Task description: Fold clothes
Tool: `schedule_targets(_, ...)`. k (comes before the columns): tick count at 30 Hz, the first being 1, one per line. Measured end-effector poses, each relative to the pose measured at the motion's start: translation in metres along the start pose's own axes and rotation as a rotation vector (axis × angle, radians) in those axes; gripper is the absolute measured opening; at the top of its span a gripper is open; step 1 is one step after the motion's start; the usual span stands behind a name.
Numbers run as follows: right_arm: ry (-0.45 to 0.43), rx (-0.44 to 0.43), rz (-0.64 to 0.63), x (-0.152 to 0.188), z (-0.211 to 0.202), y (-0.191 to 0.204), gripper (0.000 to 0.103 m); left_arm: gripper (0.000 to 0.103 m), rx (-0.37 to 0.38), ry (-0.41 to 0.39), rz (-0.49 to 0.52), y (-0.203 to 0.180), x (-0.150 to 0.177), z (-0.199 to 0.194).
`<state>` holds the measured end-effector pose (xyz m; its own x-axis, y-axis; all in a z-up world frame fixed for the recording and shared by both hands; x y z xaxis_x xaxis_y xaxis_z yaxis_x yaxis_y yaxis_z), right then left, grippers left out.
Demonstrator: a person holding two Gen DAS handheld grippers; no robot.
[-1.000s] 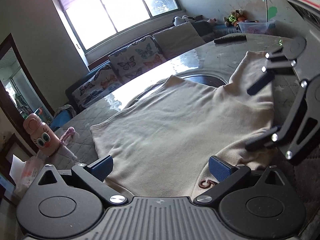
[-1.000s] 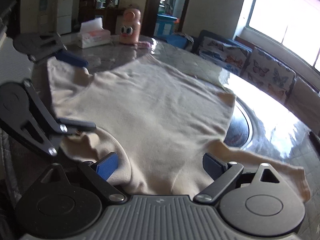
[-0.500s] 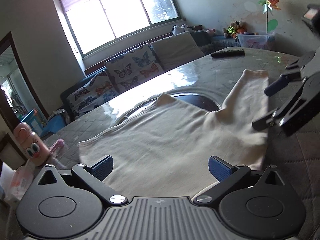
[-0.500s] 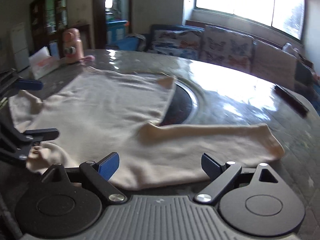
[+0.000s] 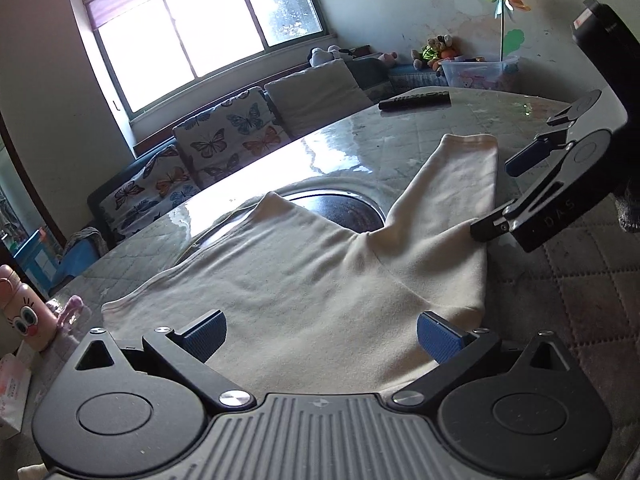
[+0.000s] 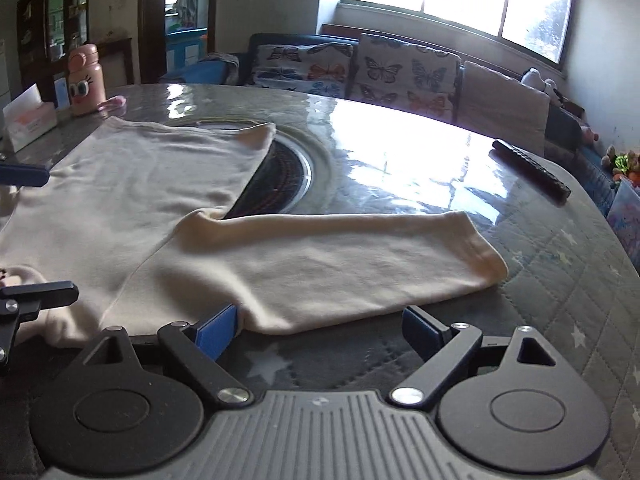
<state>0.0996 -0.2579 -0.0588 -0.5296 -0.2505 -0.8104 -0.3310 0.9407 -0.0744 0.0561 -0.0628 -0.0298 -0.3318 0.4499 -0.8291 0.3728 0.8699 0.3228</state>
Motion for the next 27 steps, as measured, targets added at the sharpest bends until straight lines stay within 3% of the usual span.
schedule_targets(7, -0.023, 0.031, 0.11, -0.011, 0.002, -0.033, 0.09, 0.103, -0.001, 0.013, -0.004, 0.0, 0.001, 0.003)
schedule_targets(16, -0.016, 0.211, 0.251, -0.01, 0.037, -0.104, 0.067, 0.103, 0.016, 0.033, -0.008, -0.006, 0.004, 0.009)
schedule_targets(20, -0.036, 0.226, 0.3, -0.014, 0.045, -0.116, 0.047, 0.103, 0.022, 0.041, -0.008, -0.01, 0.005, 0.011)
schedule_targets(22, -0.042, 0.219, 0.312, -0.015, 0.046, -0.118, 0.029, 0.103, 0.025, 0.045, -0.004, -0.011, 0.006, 0.011)
schedule_targets(23, -0.044, 0.212, 0.32, -0.016, 0.046, -0.118, 0.01, 0.103, 0.026, 0.047, -0.002, -0.012, 0.007, 0.012)
schedule_targets(27, -0.078, 0.244, 0.335, -0.024, 0.04, -0.129, 0.008, 0.103, 0.029, 0.049, 0.001, -0.013, 0.008, 0.012)
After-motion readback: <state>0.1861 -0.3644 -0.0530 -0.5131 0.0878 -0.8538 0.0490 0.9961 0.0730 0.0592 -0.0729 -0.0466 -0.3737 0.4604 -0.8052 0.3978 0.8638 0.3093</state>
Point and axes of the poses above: each gripper's, at about its wrist camera, not at the fingertips, and z roughly the way its jaws point, y to its left, x to its underside, the point moved 6 cm from there along z, roughly the way its jaws point, and after that the axes turned 8 degrees about -y, right-handed, at the moved point
